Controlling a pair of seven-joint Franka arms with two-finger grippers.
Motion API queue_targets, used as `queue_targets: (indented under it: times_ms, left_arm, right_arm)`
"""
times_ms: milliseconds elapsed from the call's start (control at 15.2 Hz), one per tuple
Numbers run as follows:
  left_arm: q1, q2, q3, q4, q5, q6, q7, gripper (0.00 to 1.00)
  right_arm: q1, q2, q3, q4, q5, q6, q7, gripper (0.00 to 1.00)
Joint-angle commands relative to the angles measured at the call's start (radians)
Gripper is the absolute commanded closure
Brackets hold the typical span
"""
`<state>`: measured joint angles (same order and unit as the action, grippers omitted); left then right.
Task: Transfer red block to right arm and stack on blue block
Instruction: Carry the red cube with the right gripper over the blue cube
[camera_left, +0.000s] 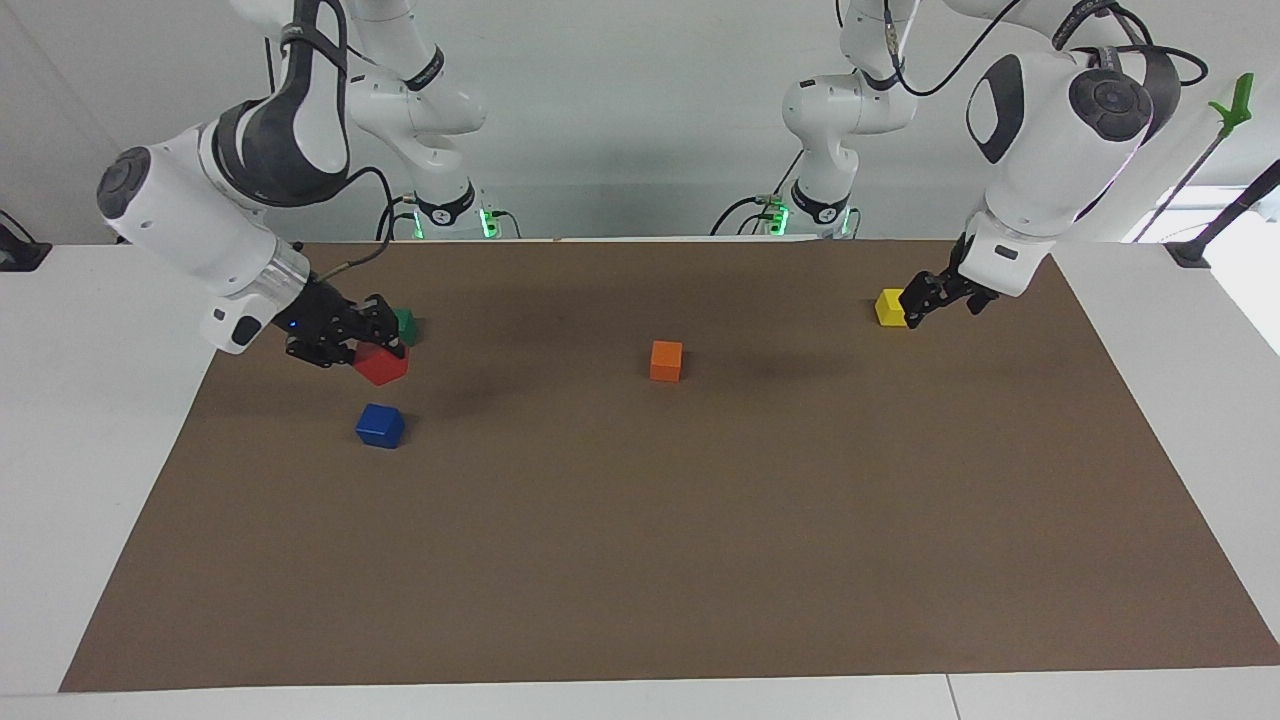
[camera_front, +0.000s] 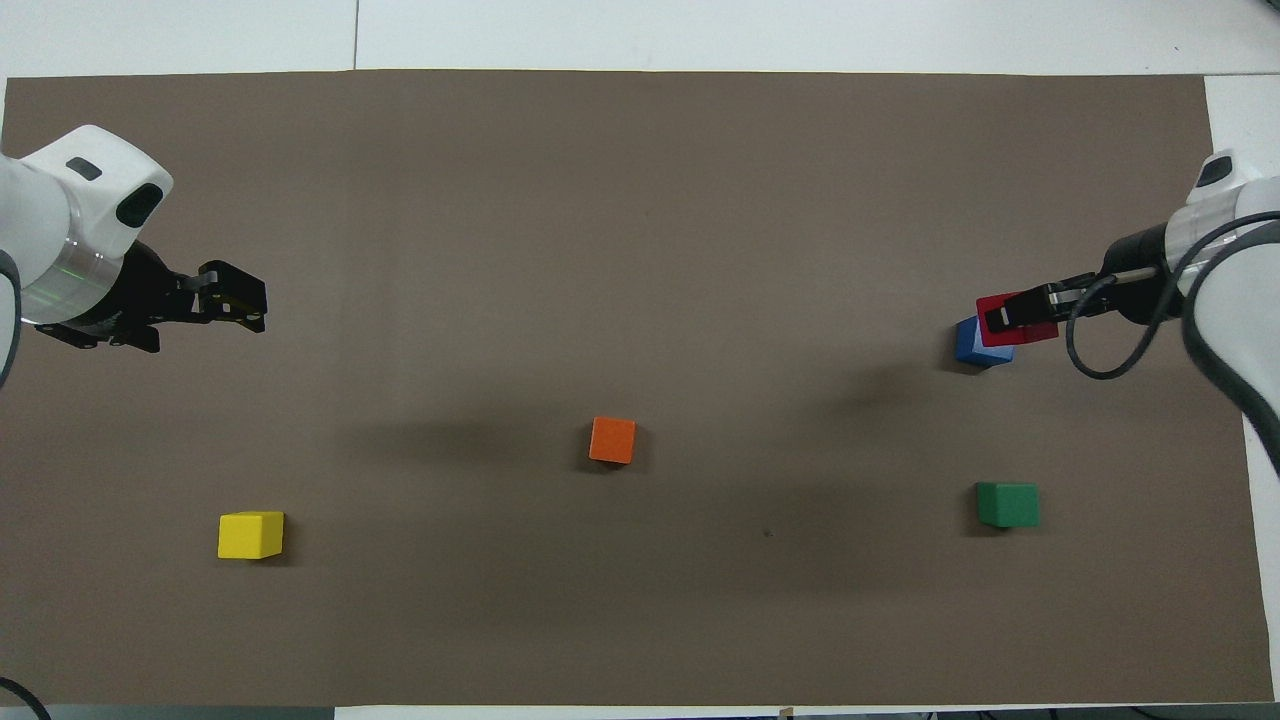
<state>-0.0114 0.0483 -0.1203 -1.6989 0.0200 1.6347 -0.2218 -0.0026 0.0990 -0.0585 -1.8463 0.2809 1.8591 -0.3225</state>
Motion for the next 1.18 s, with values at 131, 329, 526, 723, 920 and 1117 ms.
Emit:
queue_targets:
  times_ms: [131,329,526,723,920,1117]
  left_arm:
    - [-0.019,-0.010,0.024,0.033,0.029,-0.041,0.149,0.00]
    - [-0.019,-0.013,0.030,0.022,0.028,-0.027,0.173,0.00]
    - [-0.019,-0.016,0.056,0.022,0.026,-0.044,0.171,0.00]
    - [-0.025,-0.025,0.067,-0.002,0.026,-0.007,0.171,0.00]
    - [-0.030,-0.022,0.065,-0.001,0.026,0.004,0.171,0.00]
    - [-0.030,-0.022,0.064,-0.001,0.026,0.013,0.171,0.00]
  right_arm:
    - [0.044,0.042,0.005,0.025,-0.244,0.049,0.144,1.00]
    - [0.044,0.085,0.005,0.024,-0.293,0.084,0.229,1.00]
    - [0.043,0.132,0.005,0.025,-0.293,0.130,0.412,1.00]
    - [0.038,0.157,0.006,0.012,-0.295,0.158,0.444,1.00]
    - [0.041,0.175,0.006,-0.001,-0.295,0.161,0.451,1.00]
    - [0.041,0.182,0.005,-0.014,-0.295,0.161,0.445,1.00]
